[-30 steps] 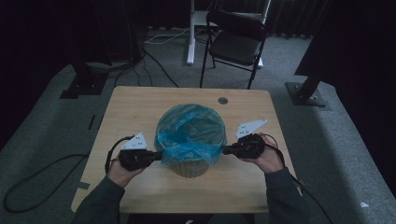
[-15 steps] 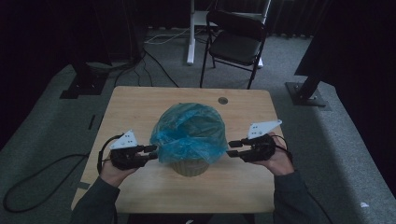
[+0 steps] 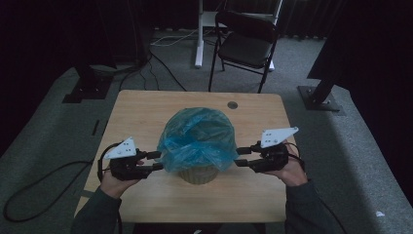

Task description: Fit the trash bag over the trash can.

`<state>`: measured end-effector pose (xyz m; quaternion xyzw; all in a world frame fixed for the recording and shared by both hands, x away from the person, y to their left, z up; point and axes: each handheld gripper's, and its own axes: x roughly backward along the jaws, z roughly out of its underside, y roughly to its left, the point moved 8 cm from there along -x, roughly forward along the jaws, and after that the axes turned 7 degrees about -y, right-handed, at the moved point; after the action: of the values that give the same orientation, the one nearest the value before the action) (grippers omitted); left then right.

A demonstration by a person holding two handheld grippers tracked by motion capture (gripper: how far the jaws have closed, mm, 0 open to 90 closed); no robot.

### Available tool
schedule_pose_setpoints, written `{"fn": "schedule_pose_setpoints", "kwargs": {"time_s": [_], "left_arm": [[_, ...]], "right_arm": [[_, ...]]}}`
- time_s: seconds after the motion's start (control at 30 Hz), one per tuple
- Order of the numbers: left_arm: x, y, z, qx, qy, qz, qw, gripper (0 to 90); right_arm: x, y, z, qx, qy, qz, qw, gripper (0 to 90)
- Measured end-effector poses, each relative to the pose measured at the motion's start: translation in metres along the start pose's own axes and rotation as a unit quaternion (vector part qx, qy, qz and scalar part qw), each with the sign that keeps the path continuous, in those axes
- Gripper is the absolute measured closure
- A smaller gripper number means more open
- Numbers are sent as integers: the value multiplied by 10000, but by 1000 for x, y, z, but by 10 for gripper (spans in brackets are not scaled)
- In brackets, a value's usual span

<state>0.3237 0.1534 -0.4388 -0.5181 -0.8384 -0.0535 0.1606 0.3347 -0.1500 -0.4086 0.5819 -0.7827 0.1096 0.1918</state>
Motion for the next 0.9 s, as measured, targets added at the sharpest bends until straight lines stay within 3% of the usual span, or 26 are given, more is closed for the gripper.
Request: {"fn": "schedule_pose_setpoints", "kwargs": {"time_s": [0.17, 0.37, 0.43, 0.63, 0.77, 0.9], "left_arm": [[-1, -13, -11, -154, -145, 205, 9996, 495], [-5, -21, -15, -232, -176, 298, 9991, 476], [-9, -23, -14, -278, -158, 343, 9989, 526], [-21, -30, -3, -482, 238, 426, 9976, 821], [-27, -24, 11, -516, 537, 338, 9967, 883], [-32, -17, 20, -440, 651, 276, 9965, 891]], "right_arm": [[-5, 6, -10, 108, -134, -74, 9998, 558], [-13, 10, -13, 195, -196, -109, 9996, 567], [-16, 8, -12, 154, -162, -69, 9997, 625], [-25, 11, -3, 120, 100, -261, 9995, 851], [-28, 5, 10, -34, 334, -207, 9992, 898], [-31, -9, 24, -388, 442, -139, 9982, 900]]}}
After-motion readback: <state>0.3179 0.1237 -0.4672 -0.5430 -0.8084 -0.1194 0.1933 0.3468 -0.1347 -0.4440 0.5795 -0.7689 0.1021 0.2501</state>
